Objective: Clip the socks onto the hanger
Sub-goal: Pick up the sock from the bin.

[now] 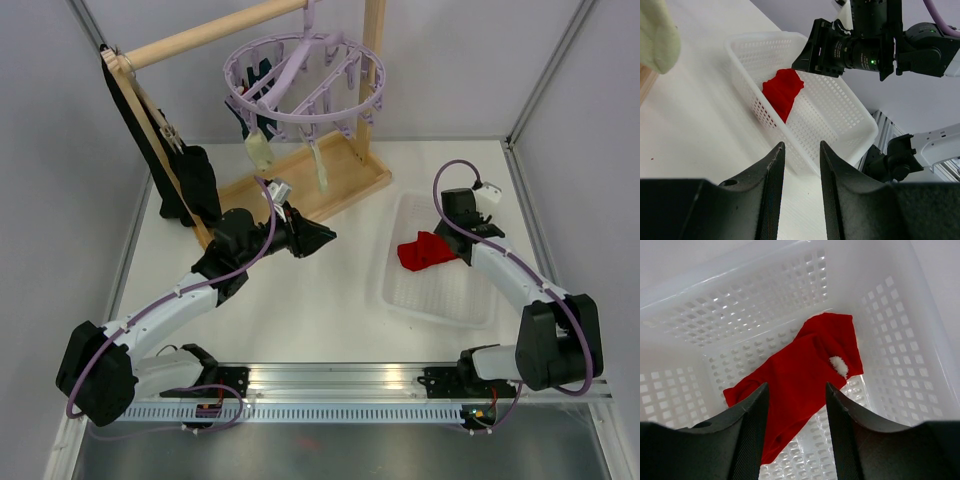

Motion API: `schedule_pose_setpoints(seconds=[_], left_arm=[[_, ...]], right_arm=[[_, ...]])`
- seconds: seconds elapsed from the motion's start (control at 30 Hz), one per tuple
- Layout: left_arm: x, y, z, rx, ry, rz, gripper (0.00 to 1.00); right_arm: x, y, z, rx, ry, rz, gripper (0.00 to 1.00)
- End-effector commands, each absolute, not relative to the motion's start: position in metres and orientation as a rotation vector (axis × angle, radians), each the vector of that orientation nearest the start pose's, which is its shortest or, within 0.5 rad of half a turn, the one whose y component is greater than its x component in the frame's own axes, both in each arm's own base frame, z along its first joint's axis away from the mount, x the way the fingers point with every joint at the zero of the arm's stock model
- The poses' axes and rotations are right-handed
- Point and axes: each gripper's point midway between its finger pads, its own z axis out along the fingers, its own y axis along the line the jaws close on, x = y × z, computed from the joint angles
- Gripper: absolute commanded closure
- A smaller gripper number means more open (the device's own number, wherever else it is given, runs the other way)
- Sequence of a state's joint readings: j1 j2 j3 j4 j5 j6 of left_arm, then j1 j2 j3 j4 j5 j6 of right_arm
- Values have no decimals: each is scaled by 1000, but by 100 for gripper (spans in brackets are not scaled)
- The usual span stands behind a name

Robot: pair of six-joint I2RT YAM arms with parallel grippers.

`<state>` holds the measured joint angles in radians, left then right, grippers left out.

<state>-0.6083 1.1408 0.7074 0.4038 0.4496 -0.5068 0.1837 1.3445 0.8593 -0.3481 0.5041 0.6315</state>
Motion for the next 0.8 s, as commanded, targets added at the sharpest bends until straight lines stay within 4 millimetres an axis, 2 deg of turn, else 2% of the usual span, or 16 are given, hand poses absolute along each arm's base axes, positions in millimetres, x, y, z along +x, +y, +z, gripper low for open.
schedule_pose_setpoints(seconds=[0.0,0.07,0.37,0.77], left_arm=[[253,-296,278,506,1618,-1207,60],[252,-296,276,507,1620,-1210,60],[252,-298,270,510,1631,-1216,60],[252,-298,267,511,1639,-1221,60]], right_arm=[[344,-11,102,787,2133,-220,45],[338,-12,93,809,2140,-216,45],[320,-9,77,920,2099,-127,45],[325,-13,75,968,2050,-108,45]])
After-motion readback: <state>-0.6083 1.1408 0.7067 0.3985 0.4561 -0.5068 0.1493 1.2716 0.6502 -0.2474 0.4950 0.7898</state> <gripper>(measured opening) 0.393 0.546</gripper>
